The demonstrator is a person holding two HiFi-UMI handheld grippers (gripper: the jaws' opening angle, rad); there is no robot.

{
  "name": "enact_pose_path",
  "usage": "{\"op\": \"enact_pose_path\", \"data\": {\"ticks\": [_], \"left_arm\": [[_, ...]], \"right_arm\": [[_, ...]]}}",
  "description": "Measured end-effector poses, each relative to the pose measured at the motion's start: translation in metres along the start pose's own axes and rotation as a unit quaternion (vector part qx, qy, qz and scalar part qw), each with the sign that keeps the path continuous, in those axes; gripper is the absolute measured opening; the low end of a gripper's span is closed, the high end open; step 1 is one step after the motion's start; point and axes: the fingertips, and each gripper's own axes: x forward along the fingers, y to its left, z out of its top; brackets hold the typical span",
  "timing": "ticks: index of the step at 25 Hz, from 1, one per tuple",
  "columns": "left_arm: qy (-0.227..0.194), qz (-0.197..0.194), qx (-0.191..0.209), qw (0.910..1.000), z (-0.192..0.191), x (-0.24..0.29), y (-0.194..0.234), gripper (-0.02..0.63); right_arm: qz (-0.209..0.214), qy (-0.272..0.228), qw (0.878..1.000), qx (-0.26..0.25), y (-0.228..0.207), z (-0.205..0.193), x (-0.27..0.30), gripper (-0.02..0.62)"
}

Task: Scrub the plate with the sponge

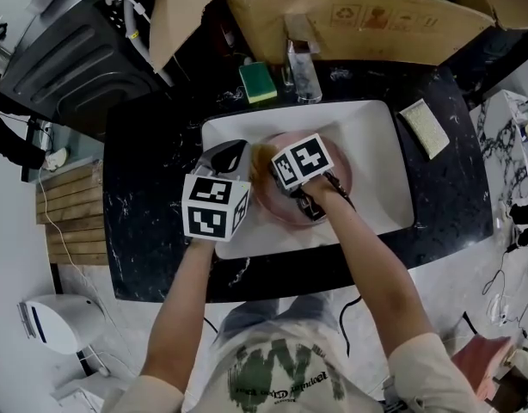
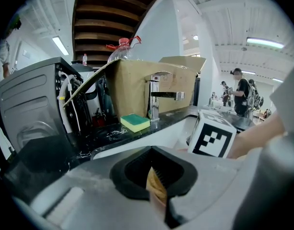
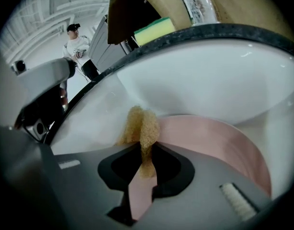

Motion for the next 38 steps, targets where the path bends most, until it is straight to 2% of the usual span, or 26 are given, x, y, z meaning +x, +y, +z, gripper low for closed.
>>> {"op": "enact_pose_path", "data": {"ticks": [25,38], "left_arm": [[0.002,0.000,0.016,0.9999,-0.001,0.003,-0.001,0.005],[0.000,-0.004,0.017,0.9998,0.000,0.003,-0.002,0.005]], "right_arm": [[-0.045,-0.034,0.989,0.137,-0.046,0.011,-0.001,0.063],[-0.069,-0.042,0.983,0.163,-0.059,0.009,-0.008,0.063]]}}
